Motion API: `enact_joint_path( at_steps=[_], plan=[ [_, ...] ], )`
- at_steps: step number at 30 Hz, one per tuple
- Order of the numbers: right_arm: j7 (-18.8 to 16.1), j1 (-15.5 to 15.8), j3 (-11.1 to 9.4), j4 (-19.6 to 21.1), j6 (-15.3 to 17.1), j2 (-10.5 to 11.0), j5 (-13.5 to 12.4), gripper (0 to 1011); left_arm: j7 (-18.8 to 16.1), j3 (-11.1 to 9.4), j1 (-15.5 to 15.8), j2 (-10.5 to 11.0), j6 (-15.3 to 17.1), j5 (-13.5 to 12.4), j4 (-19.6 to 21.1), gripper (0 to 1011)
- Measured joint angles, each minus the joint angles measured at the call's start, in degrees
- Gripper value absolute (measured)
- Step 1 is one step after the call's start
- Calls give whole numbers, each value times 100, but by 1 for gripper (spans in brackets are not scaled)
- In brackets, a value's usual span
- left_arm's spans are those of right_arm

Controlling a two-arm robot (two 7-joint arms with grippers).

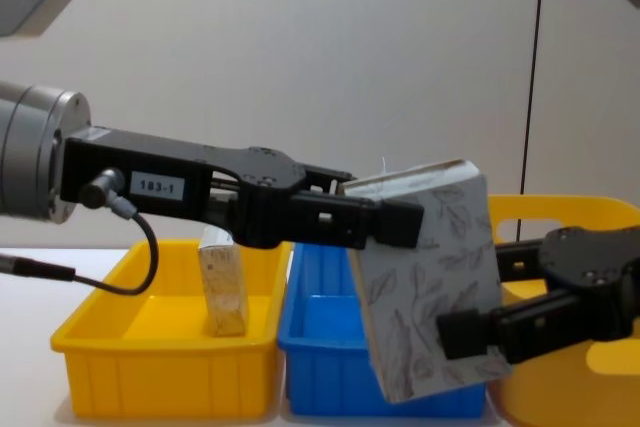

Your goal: Bimanual collaborative sorting of washing and personal care products

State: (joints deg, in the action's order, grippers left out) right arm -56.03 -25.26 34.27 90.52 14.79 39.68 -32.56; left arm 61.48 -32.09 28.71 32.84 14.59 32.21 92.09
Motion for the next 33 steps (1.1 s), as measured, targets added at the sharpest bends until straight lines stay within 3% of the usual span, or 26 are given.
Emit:
enact_joint_path(
  at_steps=[8,17,25,33],
  plan=[
    [-19,-30,38,-6,-21,-15,-21,905,0,1,0,0,0,0,0,392],
    [-33,-45,57,-8,-34,-22,-31,595,0,0,0,0,0,0,0,392],
    [-42,-51,65,-7,-41,-26,-37,390,-3,1,0,0,0,-1,0,392],
    [-43,-53,69,-7,-45,-29,-40,329,-5,1,1,0,0,-1,0,392]
  ],
)
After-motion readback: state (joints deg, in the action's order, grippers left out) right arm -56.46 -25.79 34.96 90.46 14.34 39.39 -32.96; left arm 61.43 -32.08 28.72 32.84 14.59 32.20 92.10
